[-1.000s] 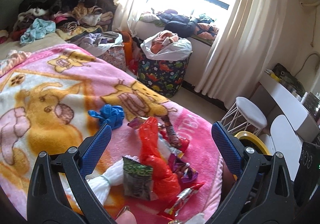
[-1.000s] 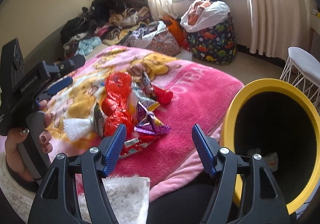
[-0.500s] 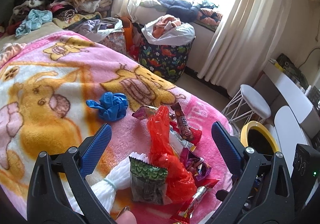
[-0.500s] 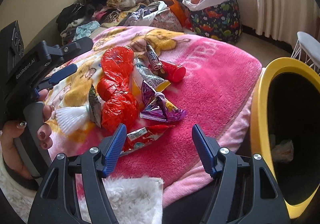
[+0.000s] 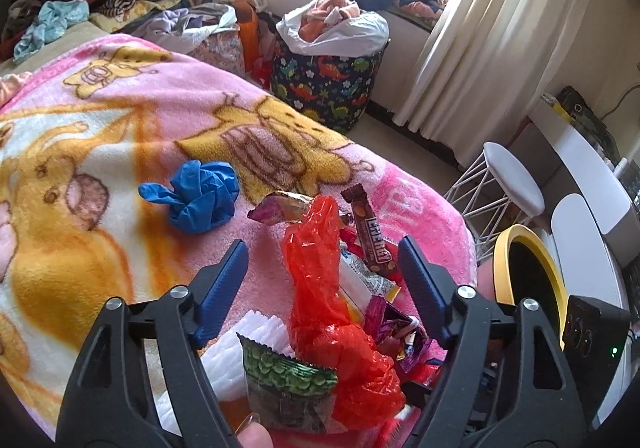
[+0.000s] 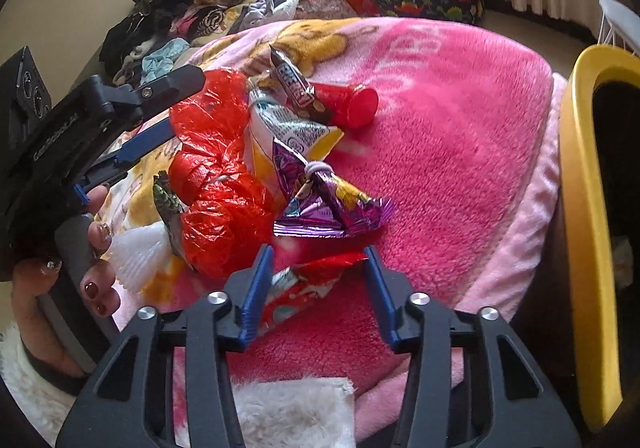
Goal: Collect trash
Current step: 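Grasp the red plastic bag with the left gripper while the right grasps a red wrapper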
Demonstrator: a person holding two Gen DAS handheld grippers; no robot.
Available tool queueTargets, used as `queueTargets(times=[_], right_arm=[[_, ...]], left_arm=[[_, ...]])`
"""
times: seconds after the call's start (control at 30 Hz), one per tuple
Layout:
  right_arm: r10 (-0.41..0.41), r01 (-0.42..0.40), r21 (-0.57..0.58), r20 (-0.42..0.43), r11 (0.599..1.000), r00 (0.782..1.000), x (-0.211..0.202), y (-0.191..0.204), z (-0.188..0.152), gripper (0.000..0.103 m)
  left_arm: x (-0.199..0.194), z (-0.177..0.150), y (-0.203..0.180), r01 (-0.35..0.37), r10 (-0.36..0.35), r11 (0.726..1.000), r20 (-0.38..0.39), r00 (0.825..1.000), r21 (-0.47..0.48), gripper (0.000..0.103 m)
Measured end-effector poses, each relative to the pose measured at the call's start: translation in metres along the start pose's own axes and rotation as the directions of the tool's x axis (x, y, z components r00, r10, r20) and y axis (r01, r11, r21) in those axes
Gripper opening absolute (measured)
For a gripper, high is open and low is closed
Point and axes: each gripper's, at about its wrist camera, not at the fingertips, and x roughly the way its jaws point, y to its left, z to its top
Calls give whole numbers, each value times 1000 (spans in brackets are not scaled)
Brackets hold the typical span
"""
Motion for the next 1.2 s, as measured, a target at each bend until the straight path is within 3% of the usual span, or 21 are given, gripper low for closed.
queueTargets(times=[0.13,0.23,0.47,0.7,1.2], right_arm=[[19,-19,-1,-6,1000,1000,-1,-2,-1,25],[26,-26,-12,-3,1000,1000,-2,-1,-2,21],[29,-29,-24,5,999,1000,-5,2,-3,20],[29,-27,-53,28,998,999,-17,4,-5,19],[44,-33,-97,111,995,993,-49,16,-2,18]], left_arm=[[7,0,0,-2,2,1000,-24,1000,-6,61],[11,-1,1,-6,5,1000,-40,999,-14,56],[19,-4,2,-16,14,999,-84,996,-29,38],[11,-5,-1,1,-4,999,-77,997,-32,8],[-34,10,-18,61,-61,998,30,998,-15,5]])
